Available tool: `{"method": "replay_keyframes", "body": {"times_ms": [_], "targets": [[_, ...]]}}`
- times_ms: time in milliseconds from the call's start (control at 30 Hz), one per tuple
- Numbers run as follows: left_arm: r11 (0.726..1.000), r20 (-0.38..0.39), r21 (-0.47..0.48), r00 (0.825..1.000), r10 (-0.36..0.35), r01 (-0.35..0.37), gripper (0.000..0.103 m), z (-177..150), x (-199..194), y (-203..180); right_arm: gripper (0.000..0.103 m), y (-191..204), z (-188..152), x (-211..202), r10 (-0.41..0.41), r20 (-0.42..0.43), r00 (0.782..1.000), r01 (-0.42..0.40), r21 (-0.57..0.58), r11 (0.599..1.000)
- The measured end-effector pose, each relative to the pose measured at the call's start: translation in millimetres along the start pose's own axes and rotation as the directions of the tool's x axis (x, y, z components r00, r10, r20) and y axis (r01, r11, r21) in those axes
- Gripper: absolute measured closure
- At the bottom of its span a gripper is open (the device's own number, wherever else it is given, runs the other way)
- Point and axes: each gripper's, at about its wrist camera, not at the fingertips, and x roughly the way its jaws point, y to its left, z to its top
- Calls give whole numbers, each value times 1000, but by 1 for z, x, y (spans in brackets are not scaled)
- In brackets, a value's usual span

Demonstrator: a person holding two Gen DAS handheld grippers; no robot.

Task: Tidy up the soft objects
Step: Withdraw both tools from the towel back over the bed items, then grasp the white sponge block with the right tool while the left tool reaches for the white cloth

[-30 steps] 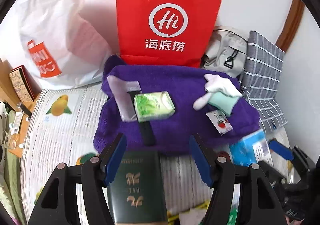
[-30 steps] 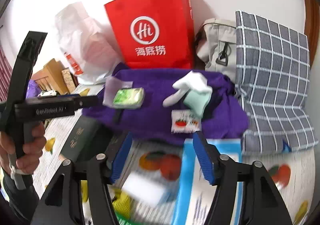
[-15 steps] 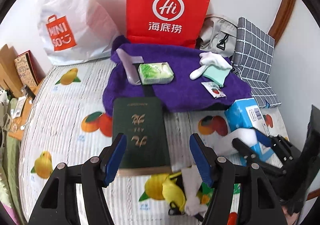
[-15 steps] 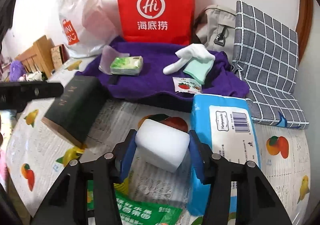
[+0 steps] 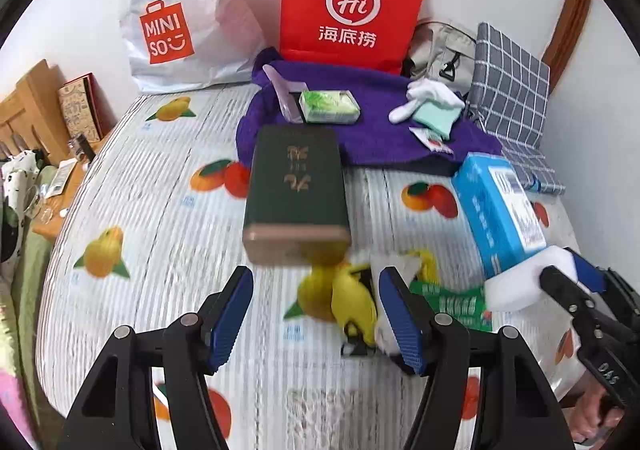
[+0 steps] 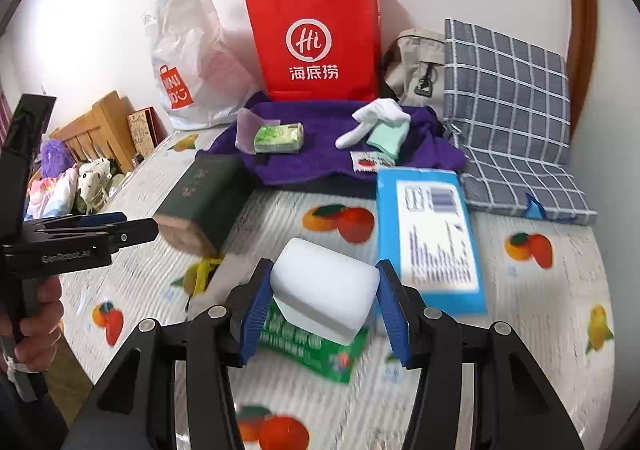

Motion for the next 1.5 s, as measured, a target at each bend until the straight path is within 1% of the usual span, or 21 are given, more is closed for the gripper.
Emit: {"method": "replay_keyframes", "body": {"times_ms": [200,333,500,567,667,733,833,900,967,1000,1067,1133,1200,1233,1267,1300,1400,1433,1500], "targets": [[1000,-3,28,1000,5,-5,40,-27,-10,-15,51,-9,-31,-27,-4,-2,1000,4,30,1000],[998,-7,63,1000,25,-24,40,-40,-9,-26,51,-20,-51,-34,-15,-32,999,16,39,999],[998,-29,68,999,14,-12,40,-48,-2,-33,51,-39,-72,-29,-1,-100,995,7,63,998],[997,-33,73,999,12,-9,40,-50,2,-37,51,-45,-75,-19,-9,-121,993,18,71,997],[997,-38,73,999,2,1,40,-51,9,-39,47,-54,-72,-11,38,-96,995,-26,120,992],[998,-38,63,999,-6,8,40,-49,15,-40,41,-59,-68,-3,27,-91,995,-13,145,989],[998,-41,58,999,-24,26,40,-48,21,-42,39,-63,-66,5,28,-92,995,-13,157,988],[998,-44,64,999,-22,25,43,-47,27,-44,36,-66,-67,8,28,-96,995,-11,172,985],[997,-55,71,998,-25,29,50,-47,35,-47,29,-69,-68,7,29,-87,996,-12,189,982],[997,-64,72,998,-25,30,52,-47,39,-48,26,-70,-68,7,29,-85,996,-12,192,981],[997,-77,78,997,-23,29,60,-48,46,-51,25,-71,-68,11,23,-92,996,-5,196,981],[996,-86,83,996,-16,23,62,-49,52,-53,25,-73,-68,16,17,-102,995,4,203,979],[996,-78,91,997,-6,13,66,-49,55,-55,25,-76,-69,19,20,-103,994,3,219,976],[995,-78,95,997,-4,12,68,-48,55,-55,25,-77,-69,21,24,-109,994,1,223,975],[995,-79,101,997,-2,10,74,-48,56,-56,25,-77,-69,23,23,-115,993,3,223,975],[994,-80,105,997,-4,12,74,-47,56,-56,25,-77,-70,23,19,-117,993,7,221,975],[995,-77,98,997,-18,25,80,-44,52,-54,25,-77,-71,25,6,-130,992,22,212,977],[995,-75,100,997,-23,30,87,-43,49,-53,25,-77,-72,25,5,-129,992,23,213,977],[995,-70,96,997,-21,28,87,-40,43,-50,25,-77,-74,28,8,-132,991,21,222,975]]}}
